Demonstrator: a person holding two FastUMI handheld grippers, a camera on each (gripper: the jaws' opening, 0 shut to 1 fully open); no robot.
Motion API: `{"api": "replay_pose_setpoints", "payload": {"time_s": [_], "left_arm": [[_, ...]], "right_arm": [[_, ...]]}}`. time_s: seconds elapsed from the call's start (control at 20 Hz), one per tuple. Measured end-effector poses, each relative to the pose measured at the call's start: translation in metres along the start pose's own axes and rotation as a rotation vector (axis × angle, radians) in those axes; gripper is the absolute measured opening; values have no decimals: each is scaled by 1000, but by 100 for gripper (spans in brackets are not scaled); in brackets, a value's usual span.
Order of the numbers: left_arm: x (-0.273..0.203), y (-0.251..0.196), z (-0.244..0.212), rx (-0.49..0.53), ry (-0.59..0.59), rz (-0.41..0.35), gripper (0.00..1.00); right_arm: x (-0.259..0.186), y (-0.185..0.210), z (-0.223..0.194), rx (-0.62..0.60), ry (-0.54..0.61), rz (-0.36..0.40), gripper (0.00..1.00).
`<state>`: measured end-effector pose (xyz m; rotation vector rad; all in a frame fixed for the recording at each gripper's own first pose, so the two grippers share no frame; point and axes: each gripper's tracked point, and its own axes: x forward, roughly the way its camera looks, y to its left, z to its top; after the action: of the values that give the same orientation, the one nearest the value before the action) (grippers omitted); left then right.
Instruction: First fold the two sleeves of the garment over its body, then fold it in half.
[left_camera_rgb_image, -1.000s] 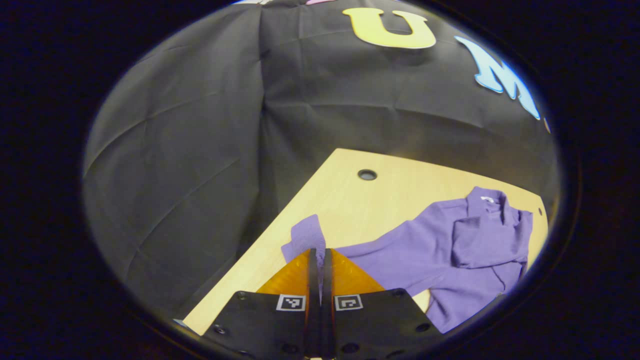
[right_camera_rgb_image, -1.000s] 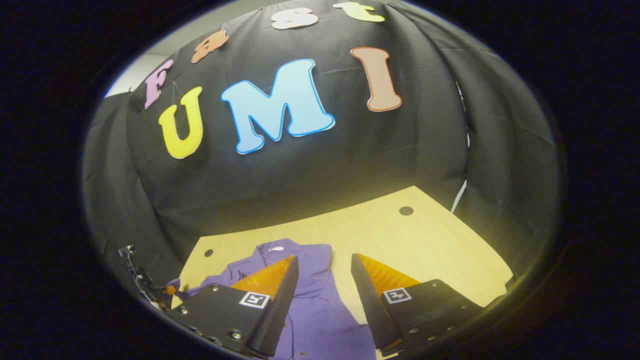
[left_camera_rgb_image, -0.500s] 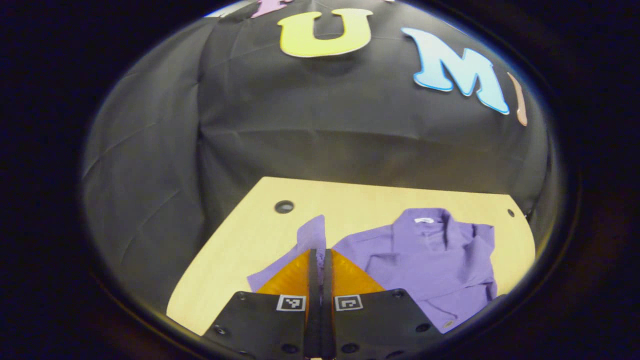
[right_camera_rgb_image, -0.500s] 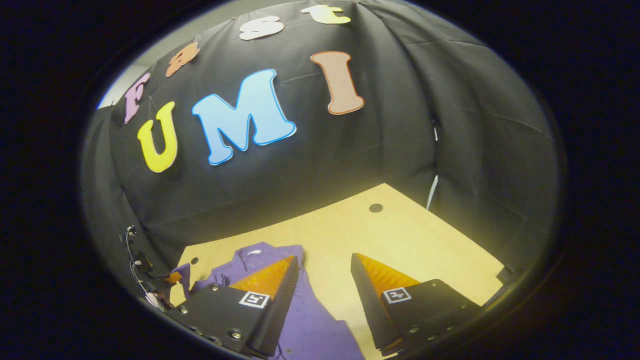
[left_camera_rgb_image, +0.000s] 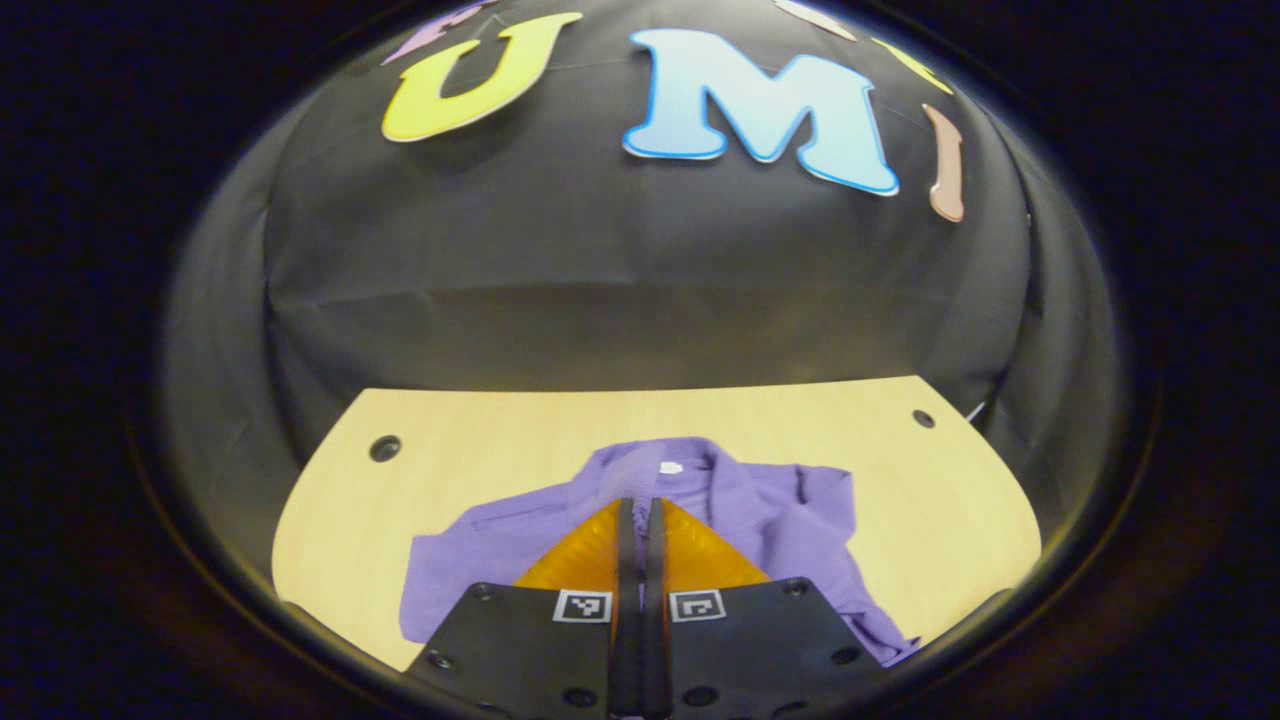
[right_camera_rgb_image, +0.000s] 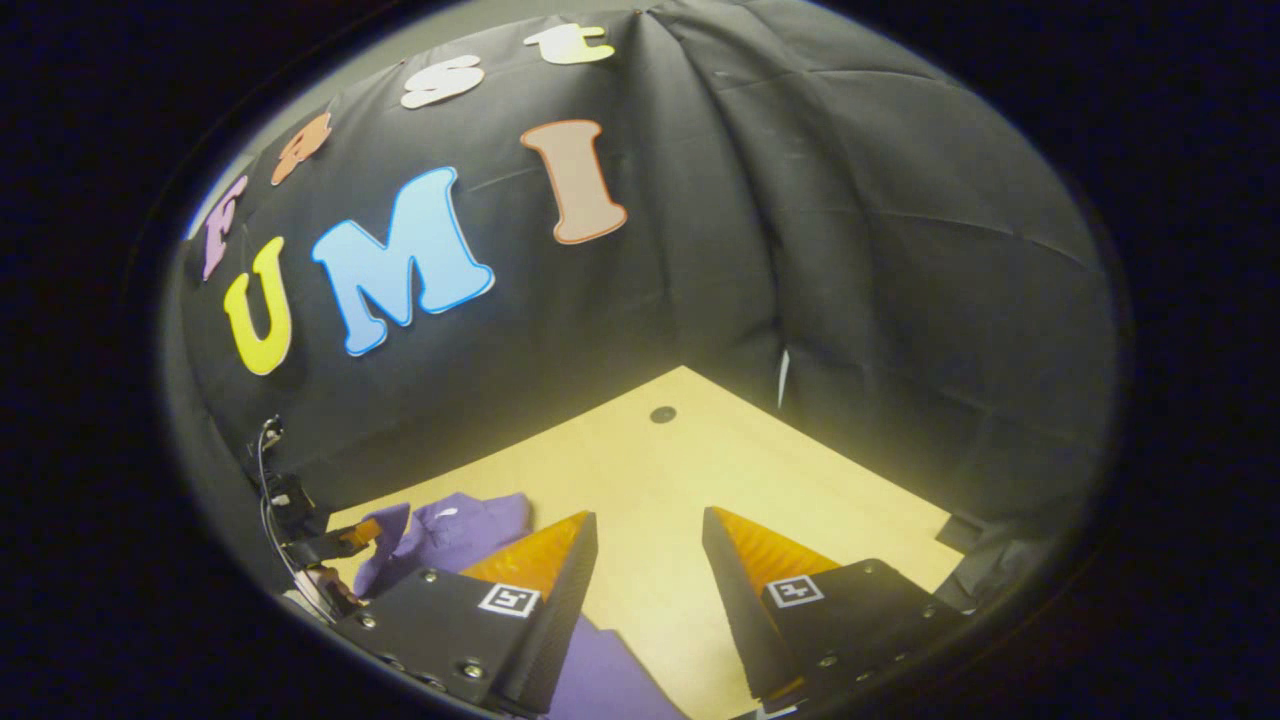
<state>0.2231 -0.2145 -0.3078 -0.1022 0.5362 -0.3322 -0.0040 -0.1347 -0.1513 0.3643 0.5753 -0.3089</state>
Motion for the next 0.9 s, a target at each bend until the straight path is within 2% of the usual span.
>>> {"api": "replay_pose_setpoints", "payload": {"time_s": [0.3,0.45,0.6,0.9], "left_arm": [[21,-105,-11,91,33,-137,7],[33,-137,-28,105,69,-173,7],[40,-159,-41,95,100,-188,7],[53,-164,-71,109,168,-180,7]], "right_arm": [[-15,-41,1,45,-5,-81,68],[-24,-56,2,55,-7,-107,68],[-32,-66,-1,52,-4,-126,68],[-39,-76,-7,62,15,-125,68]]}}
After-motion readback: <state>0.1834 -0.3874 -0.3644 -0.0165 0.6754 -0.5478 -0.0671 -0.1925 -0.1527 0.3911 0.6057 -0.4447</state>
